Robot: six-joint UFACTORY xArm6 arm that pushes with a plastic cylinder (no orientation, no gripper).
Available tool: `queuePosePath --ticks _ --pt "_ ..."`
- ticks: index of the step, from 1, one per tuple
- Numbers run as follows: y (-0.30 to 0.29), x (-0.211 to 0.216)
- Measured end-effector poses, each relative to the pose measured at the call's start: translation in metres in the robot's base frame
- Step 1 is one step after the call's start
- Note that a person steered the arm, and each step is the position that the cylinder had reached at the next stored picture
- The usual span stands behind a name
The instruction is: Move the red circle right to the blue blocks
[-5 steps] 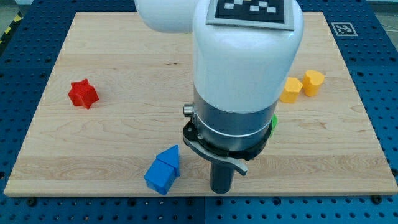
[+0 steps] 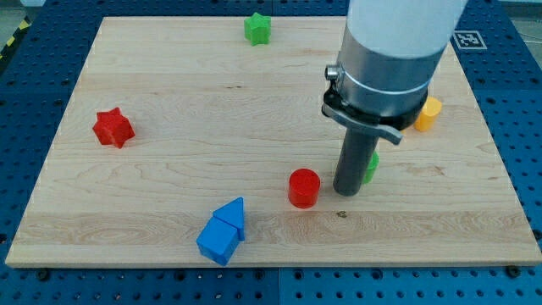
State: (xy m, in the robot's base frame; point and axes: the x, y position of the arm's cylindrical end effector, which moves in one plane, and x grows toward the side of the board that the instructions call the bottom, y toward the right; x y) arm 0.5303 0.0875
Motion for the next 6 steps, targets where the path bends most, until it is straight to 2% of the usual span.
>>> queuePosePath --ticks 2,3,5,6 --pt "-0.052 -0.016" --pt "-0.066 -0.008" --pt "-0.066 0.040" --pt "-0.066 0.040"
